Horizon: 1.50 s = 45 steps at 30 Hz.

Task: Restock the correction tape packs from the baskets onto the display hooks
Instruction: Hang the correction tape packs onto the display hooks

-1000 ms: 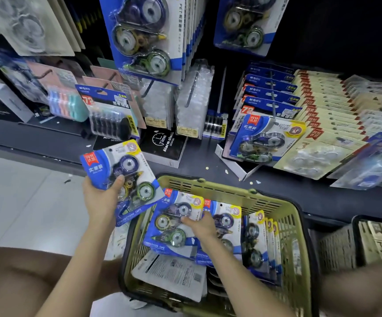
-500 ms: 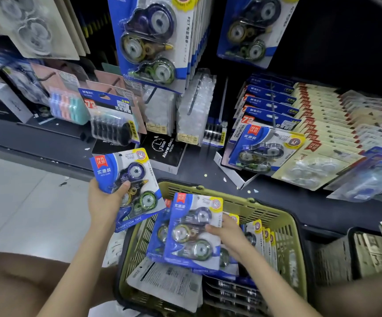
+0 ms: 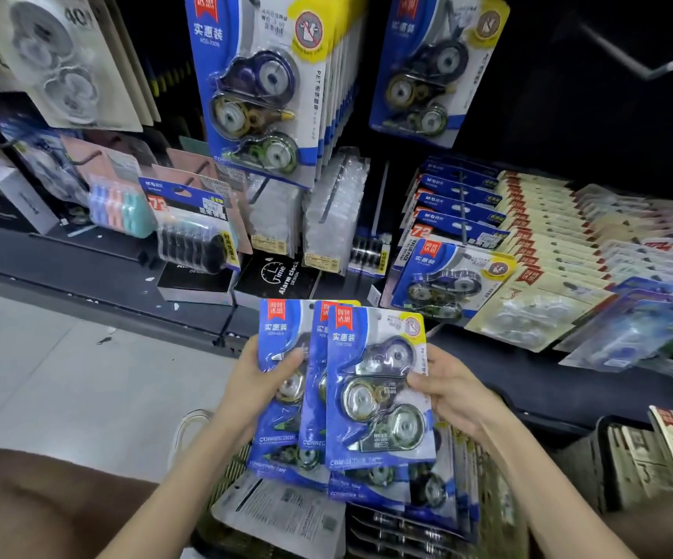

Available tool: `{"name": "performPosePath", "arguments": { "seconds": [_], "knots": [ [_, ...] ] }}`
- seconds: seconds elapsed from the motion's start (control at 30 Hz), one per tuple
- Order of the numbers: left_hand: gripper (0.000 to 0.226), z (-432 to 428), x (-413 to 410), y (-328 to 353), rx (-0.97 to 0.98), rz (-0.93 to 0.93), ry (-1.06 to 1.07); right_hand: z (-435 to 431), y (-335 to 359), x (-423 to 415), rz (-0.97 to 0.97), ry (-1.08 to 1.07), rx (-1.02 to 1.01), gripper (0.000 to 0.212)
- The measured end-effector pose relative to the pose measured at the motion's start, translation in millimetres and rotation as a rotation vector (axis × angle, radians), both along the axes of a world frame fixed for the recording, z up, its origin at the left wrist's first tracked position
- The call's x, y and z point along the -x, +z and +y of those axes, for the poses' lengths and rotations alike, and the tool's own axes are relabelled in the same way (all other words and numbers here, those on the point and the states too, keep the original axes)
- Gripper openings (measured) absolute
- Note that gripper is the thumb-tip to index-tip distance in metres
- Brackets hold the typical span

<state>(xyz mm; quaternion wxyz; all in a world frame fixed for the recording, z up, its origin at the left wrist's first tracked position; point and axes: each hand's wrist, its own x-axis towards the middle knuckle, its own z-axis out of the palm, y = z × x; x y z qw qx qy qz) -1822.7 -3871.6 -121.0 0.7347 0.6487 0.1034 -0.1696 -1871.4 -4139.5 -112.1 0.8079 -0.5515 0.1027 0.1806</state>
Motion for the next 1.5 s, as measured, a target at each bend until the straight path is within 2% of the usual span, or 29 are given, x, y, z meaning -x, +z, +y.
{"name": "performPosePath", "arguments": {
  "seconds": [0.2, 0.33, 0.43, 0.47, 0.57, 0.6, 0.7, 0.8, 0.9, 0.97, 1.0, 1.2, 1.33, 1.5],
  "knots": [
    [0.035, -6, 8, 1, -0.024, -0.021, -0.020, 7, -3, -7, 0.009, 0.033, -0.010, 0.094],
    [0.035, -3, 4, 4, -0.029, -0.035, 0.027, 2, 0, -9, 0.014, -0.038, 0.027, 0.087],
    [0.042, 4, -4, 4, -0.042, -0.044, 0.067, -10, 3, -9, 0.011, -0.137, 0.053, 0.097],
    [0.042, 6, -6, 5, -0.043, -0.050, 0.082, -14, 6, -8, 0.005, -0.165, 0.056, 0.095],
    [0.035, 9, -12, 11, -0.044, -0.088, 0.130, -28, 21, -6, -0.001, -0.240, 0.096, 0.068],
    [0.034, 9, -13, 13, -0.048, -0.102, 0.142, -33, 27, -6, -0.007, -0.262, 0.113, 0.069],
    [0.036, 10, -19, 27, -0.107, -0.171, 0.155, -40, 54, -9, -0.084, -0.338, 0.174, 0.096],
    [0.038, 10, -30, 52, -0.291, -0.321, 0.118, -41, 90, -18, -0.233, -0.405, 0.232, 0.077],
    [0.044, 10, -41, 89, -0.459, -0.491, 0.107, -36, 132, -27, -0.402, -0.442, 0.373, 0.064],
    [0.046, 10, -47, 117, -0.502, -0.589, 0.090, -31, 157, -33, -0.524, -0.459, 0.449, 0.038],
    [0.045, 11, -50, 129, -0.507, -0.628, 0.078, -29, 167, -37, -0.579, -0.475, 0.490, 0.032],
    [0.047, 22, -62, 194, -0.476, -0.806, 0.110, -12, 226, -64, -0.822, -0.514, 0.685, 0.034],
    [0.049, 25, -70, 216, -0.401, -0.879, 0.196, -8, 237, -80, -0.823, -0.531, 0.728, 0.035],
    [0.048, 28, -85, 221, -0.335, -0.886, 0.264, -10, 235, -85, -0.781, -0.573, 0.748, 0.038]
  ]
}}
